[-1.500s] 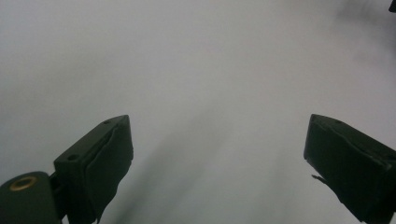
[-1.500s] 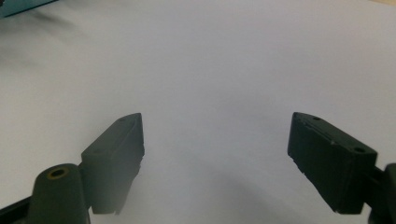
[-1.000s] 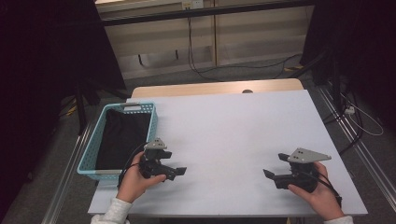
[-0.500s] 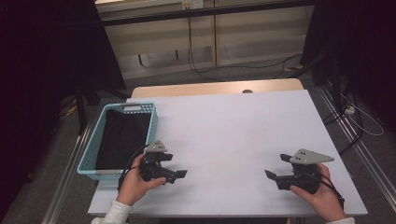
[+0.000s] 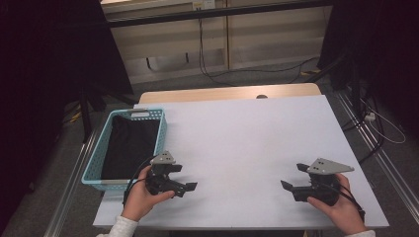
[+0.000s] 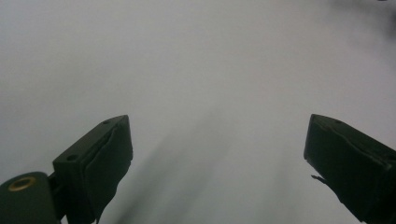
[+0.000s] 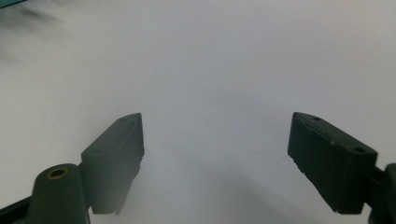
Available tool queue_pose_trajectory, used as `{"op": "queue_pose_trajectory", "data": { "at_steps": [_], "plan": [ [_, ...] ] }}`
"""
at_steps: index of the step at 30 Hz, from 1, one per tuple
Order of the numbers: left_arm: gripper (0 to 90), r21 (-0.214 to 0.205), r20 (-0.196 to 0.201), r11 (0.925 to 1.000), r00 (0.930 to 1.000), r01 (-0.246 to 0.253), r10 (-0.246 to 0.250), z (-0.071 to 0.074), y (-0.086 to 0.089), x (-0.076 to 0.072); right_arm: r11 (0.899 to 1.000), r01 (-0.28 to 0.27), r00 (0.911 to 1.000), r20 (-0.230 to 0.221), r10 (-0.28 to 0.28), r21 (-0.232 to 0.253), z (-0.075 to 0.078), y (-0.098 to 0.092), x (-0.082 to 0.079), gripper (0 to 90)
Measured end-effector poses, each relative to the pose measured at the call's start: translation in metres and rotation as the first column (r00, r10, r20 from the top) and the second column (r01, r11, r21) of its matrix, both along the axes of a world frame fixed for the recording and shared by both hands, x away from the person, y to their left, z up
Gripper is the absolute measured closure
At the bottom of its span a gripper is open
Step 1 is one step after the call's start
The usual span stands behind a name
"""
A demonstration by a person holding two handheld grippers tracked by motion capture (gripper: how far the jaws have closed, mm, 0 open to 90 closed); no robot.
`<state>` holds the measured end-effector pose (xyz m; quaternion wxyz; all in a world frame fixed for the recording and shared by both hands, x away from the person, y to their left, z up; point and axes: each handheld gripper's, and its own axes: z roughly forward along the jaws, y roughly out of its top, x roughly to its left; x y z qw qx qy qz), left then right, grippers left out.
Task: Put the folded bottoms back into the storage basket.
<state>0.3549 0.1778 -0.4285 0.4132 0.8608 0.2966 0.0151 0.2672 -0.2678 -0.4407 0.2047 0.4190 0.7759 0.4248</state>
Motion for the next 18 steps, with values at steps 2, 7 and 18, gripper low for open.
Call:
{"op": "queue_pose_trajectory", "data": {
  "at_steps": [2, 7, 18],
  "plan": [
    [7.7, 0.000, 0.001, 1.0000, 1.0000, -0.003, 0.003, -0.0003, -0.0002, -0.0009, 1.000, 0.001, 1.0000, 0.001, -0.001, 0.001, 0.0002, -0.0002, -0.0003, 18.0],
    [7.6, 0.002, -0.005, 1.0000, 1.0000, 0.003, -0.003, -0.0021, 0.0006, -0.0039, 1.000, -0.001, 1.0000, 0.004, 0.001, 0.004, 0.0013, -0.0009, -0.0014, 17.9],
    [7.5, -0.005, -0.017, 1.0000, 0.9999, -0.001, 0.001, -0.0071, 0.0038, -0.0086, 1.000, -0.006, 1.0000, 0.001, 0.006, 0.003, 0.0024, -0.0029, -0.0059, 17.7]
  ]
}}
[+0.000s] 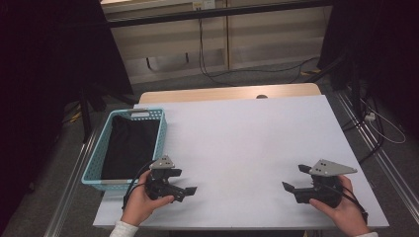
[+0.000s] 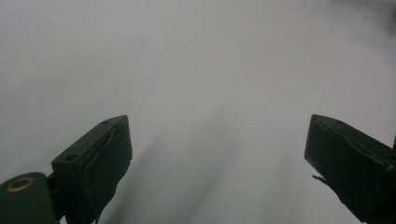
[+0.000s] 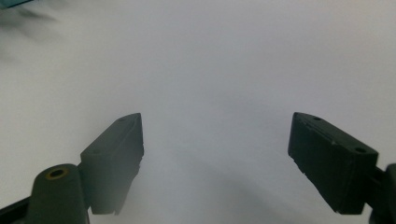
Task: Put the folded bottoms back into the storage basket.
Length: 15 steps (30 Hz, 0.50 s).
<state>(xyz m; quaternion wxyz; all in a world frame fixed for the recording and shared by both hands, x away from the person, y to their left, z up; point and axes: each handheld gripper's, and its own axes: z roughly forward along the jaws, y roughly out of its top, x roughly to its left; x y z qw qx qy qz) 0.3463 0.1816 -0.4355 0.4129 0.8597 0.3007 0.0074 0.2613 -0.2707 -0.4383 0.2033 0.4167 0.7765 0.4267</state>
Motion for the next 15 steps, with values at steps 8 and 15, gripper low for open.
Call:
{"op": "queue_pose_trajectory", "data": {
  "at_steps": [8, 15],
  "plan": [
    [7.4, 0.003, 0.015, 1.0000, 0.9999, 0.002, -0.002, 0.000, 0.001, -0.001, 1.000, 0.026, 0.9996, -0.007, -0.026, 0.010, -0.002, -0.011, -0.005, 17.6],
    [7.4, 0.007, 0.017, 1.0000, 0.9999, 0.003, -0.003, -0.003, 0.000, -0.003, 1.000, 0.020, 0.9997, -0.012, -0.020, 0.007, -0.003, -0.010, -0.005, 17.6]
  ]
}}
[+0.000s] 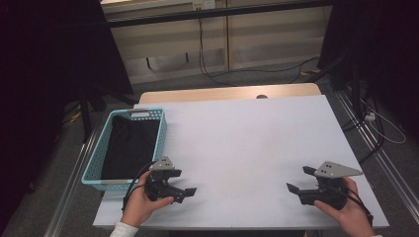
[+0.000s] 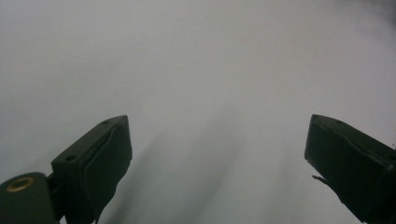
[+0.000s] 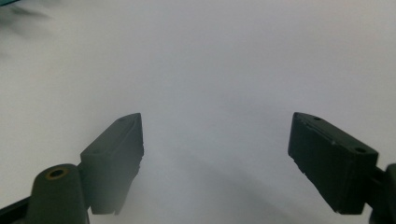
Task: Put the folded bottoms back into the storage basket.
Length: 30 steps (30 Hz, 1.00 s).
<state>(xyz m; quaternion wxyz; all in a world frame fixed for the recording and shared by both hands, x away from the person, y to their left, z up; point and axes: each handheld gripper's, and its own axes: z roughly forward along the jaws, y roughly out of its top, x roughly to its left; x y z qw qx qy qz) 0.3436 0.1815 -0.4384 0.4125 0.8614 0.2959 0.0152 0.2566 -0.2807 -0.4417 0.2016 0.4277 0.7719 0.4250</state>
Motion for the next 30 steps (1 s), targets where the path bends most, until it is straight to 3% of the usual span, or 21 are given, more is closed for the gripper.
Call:
{"op": "queue_pose_trajectory", "data": {
  "at_steps": [30],
  "plan": [
    [7.3, 0.002, 0.007, 1.0000, 0.9999, 0.008, -0.008, 0.0005, 0.0022, -0.0017, 1.000, -0.009, 0.9998, -0.016, 0.009, -0.015, -0.0061, 0.0011, 0.0021, 17.6]
  ]
}}
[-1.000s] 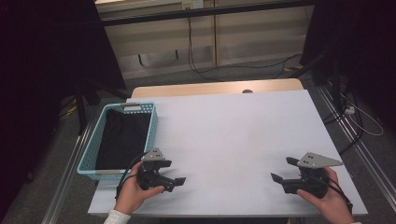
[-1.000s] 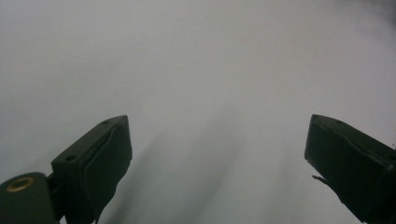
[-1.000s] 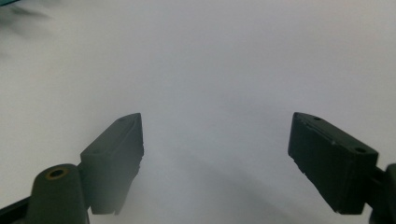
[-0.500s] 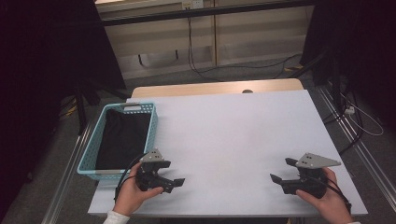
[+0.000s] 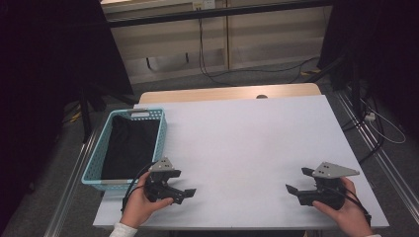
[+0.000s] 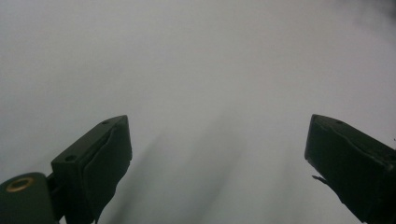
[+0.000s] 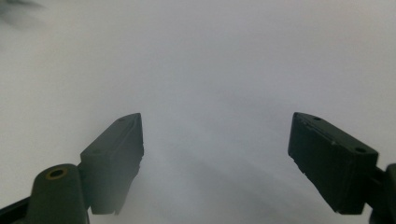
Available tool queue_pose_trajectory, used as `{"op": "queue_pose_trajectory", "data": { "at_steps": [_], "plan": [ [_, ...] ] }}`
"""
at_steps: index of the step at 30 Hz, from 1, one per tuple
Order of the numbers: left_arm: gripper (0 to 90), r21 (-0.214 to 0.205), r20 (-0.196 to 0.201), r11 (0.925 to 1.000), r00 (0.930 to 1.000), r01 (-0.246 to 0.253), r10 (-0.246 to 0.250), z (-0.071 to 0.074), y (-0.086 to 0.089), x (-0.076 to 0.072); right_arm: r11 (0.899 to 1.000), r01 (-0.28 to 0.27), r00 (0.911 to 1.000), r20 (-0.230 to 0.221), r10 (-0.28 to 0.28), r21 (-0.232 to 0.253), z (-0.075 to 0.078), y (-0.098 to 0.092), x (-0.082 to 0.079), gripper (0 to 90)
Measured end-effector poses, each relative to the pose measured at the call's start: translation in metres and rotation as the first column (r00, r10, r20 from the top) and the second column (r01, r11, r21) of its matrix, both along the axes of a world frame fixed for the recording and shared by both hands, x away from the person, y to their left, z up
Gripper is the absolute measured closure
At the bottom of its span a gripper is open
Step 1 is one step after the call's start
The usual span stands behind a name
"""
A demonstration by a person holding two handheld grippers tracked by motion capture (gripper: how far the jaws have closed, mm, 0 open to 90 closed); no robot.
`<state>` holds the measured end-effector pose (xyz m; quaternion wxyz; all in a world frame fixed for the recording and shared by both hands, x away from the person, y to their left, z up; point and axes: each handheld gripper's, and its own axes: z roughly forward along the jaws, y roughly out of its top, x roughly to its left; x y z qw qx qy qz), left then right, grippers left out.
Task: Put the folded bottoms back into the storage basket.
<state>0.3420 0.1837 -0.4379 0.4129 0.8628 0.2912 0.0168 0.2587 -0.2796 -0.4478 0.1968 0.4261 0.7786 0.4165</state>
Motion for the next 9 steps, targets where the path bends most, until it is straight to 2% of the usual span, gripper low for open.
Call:
{"op": "queue_pose_trajectory", "data": {
  "at_steps": [9],
  "plan": [
    [7.3, 0.004, -0.005, 1.0000, 1.0000, 0.004, -0.004, -0.0013, -0.0012, 0.0009, 1.000, -0.002, 1.0000, -0.004, 0.002, -0.001, -0.0012, 0.0000, 0.0004, 17.6]
  ]
}}
